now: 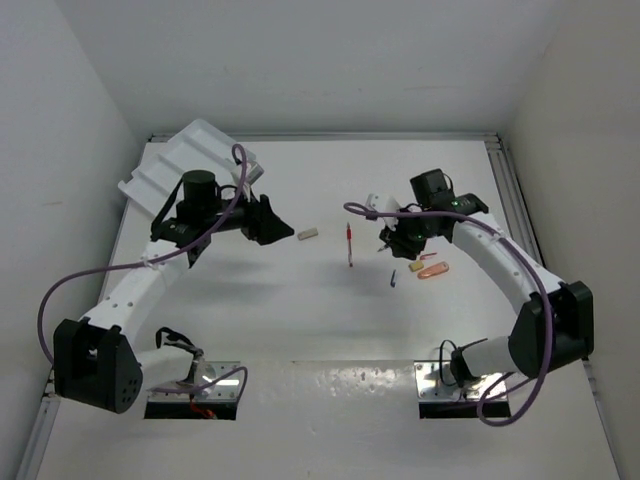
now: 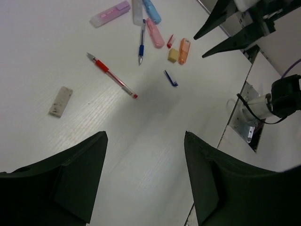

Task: Sort the stationery into containers
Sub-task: Pick up the pen from the center of the board.

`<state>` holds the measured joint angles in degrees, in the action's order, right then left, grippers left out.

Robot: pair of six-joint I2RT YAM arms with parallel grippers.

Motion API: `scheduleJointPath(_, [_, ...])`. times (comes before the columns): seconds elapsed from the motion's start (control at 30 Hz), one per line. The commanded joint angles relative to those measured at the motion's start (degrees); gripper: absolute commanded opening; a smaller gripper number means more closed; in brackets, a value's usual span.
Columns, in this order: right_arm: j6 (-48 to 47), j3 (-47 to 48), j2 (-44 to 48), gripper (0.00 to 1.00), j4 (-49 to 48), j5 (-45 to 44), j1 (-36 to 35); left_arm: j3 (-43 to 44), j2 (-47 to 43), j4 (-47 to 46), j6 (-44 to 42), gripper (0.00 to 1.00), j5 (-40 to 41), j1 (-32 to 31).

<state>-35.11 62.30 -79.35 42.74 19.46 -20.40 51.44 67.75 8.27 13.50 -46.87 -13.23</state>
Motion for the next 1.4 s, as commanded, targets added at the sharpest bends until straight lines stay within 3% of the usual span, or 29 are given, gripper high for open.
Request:
scheduleJointPath(0.0, [-16.0, -2.4, -3.2, 0.4, 8.0, -5.6, 7.7, 4.6, 0.5, 1.6, -3.6, 0.73, 1.2, -0.5])
scheduleJointPath(0.17, [-27.7, -4.7, -7.7, 0.45, 7.9, -8.7, 17.6, 4.9, 2.2, 1.5, -5.1, 0.79, -0.8, -0.9])
scheduleJointPath(0.3, [-31.9, -3.9, -11.4, 0.6, 5.6, -9.6, 20.0, 5.9, 4.9, 2.4, -7.3, 0.85, -5.0, -1.3])
scheduleJointPath(0.4, [-33.1, -2.5, -14.2, 0.64, 4.8, -8.7, 20.1, 7.4, 6.3, 4.2, -9.0, 0.89, -5.0, -1.5])
scheduleJointPath(0.6, [-36.7, -2.8, -17.9, 0.62, 4.1, -9.3, 20.2, 8.4, 7.9, 5.1, -9.7, 0.89, -4.2, -1.5])
scheduleJointPath(1.0, [-37.7, -11.0, -20.1, 0.61, -7.6, -10.5, 20.1, 7.9, 8.6, 4.9, -10.6, 0.89, -3.1, -1.6])
scheduleJointPath(1.1, [-37.6, -13.3, -19.7, 0.59, -9.2, -10.9, 19.8, 7.6, 8.5, 5.3, -10.9, 0.89, -2.8, -1.4])
scheduleJointPath(1.17, [-37.5, -16.0, -18.1, 0.52, -10.7, -10.9, 19.4, 7.5, 8.1, 5.2, -11.1, 0.89, -2.3, -1.4])
scheduleJointPath(1.2, [-37.4, -18.0, -17.5, 0.46, -12.3, -11.0, 19.3, 7.3, 8.0, 5.1, -11.0, 0.88, -2.3, -1.4])
scheduleJointPath(1.23, [-37.0, -18.8, -16.8, 0.33, -13.0, -11.1, 19.2, 6.8, 7.7, 4.9, -11.0, 0.88, -2.1, -1.4])
scheduleJointPath(1.37, [-30.6, -19.6, -11.7, 0.12, -11.0, -9.6, 18.2, 5.1, 5.6, 3.1, -9.7, 0.85, -1.7, -1.4])
